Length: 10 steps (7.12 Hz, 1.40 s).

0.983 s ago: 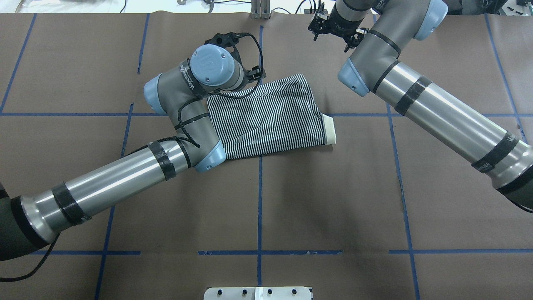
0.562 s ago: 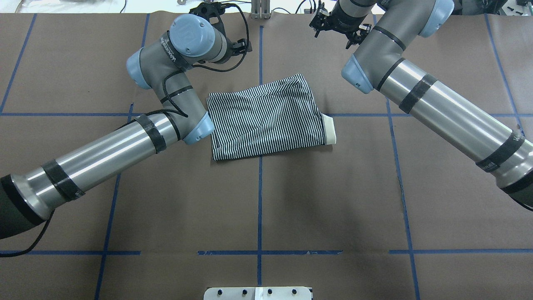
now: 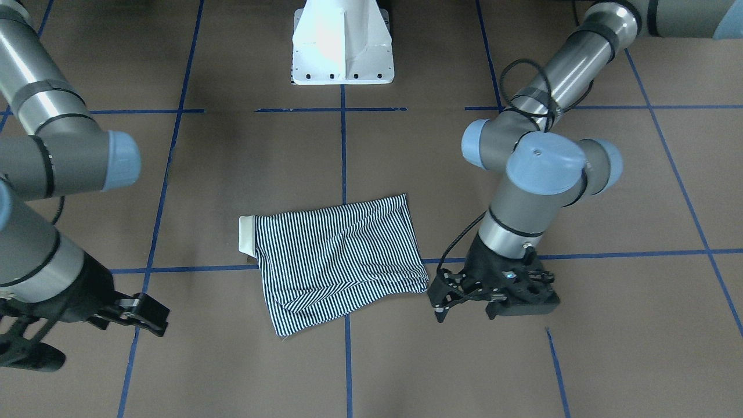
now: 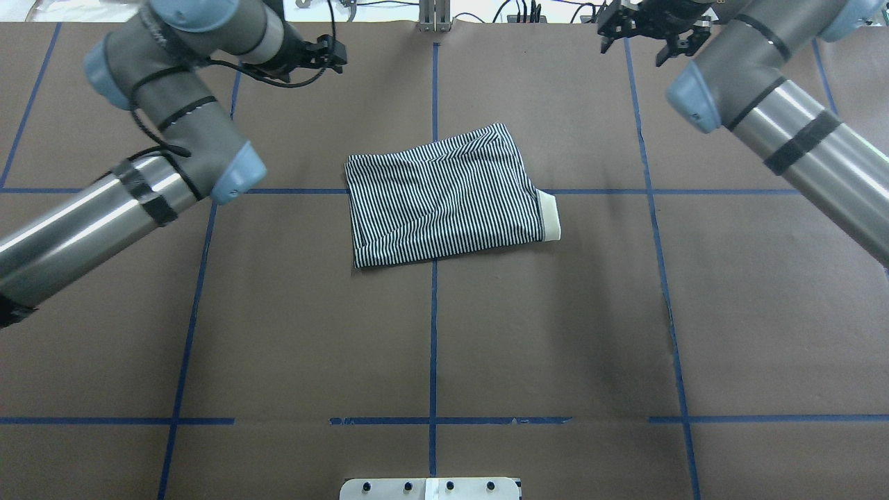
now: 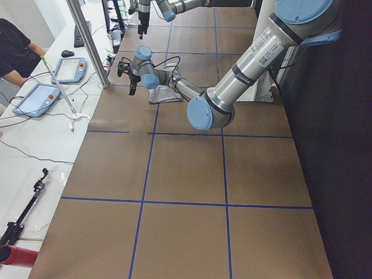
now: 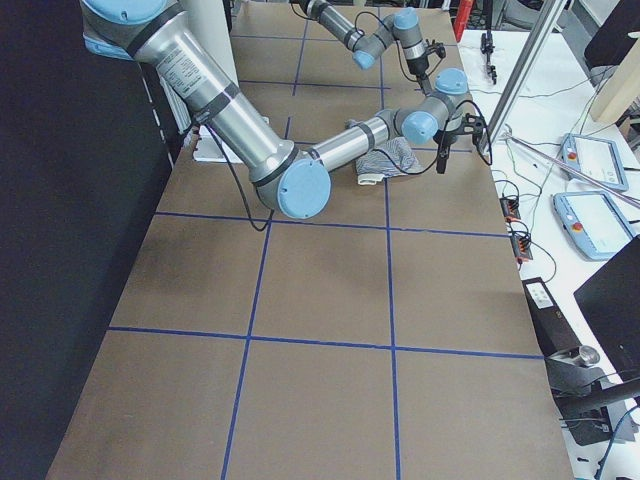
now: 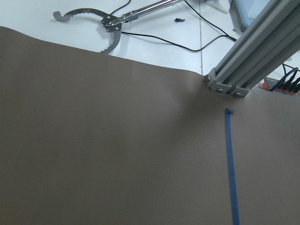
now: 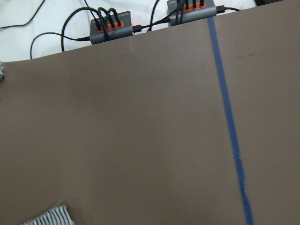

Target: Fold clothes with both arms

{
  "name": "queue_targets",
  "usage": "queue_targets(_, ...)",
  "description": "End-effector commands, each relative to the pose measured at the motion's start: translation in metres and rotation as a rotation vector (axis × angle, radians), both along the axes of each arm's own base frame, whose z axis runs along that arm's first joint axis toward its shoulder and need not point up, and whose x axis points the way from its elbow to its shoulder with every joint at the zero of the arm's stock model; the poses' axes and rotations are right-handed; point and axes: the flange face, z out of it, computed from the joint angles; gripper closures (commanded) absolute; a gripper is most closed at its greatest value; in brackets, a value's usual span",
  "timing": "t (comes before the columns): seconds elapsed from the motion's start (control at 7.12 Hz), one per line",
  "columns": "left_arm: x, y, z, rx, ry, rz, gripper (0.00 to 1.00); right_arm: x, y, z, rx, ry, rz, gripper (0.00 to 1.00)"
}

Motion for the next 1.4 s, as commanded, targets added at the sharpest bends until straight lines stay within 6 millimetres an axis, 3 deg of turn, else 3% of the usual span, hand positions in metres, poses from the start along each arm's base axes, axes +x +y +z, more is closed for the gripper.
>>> queue_targets(0.0, -0.138, 0.03, 0.056, 0.063, -0.166, 0.08, 0.0, 0.126, 0.037, 0.085, 0.091, 0.092, -0.156, 0.0)
queue_targets(0.28, -0.236, 0.032, 0.126, 0.095, -0.264, 0.187, 0.0, 0.214, 0.079, 0.179, 0.124, 0.155, -0.298, 0.0)
queue_targets(0.42, -0.286, 0.041, 0.164, 0.127, -0.31, 0.238, 0.0, 0.249, 0.107, 0.225, 0.117, 0.135, -0.333, 0.0)
queue_targets(0.56, -0.336, 0.061, 0.21, 0.172, -0.372, 0.302, 0.0, 0.302, 0.136, 0.258, 0.086, 0.095, -0.28, 0.0)
queue_targets(0.7, -0.39, 0.079, 0.241, 0.18, -0.375, 0.335, 0.0, 0.325, 0.169, 0.286, 0.06, 0.061, -0.255, 0.0)
queue_targets(0.84, -0.412, 0.116, 0.255, 0.165, -0.316, 0.329, 0.0, 0.335, 0.2, 0.294, 0.056, 0.064, -0.236, 0.0)
queue_targets(0.98, -0.41, 0.133, 0.259, 0.174, -0.307, 0.334, 0.0, 0.346, 0.222, 0.305, 0.028, 0.068, -0.209, 0.0)
queue_targets(1.26, -0.41, 0.16, 0.312, 0.081, -0.315, 0.353, 0.0, 0.352, 0.245, 0.338, 0.002, 0.151, -0.208, 0.0)
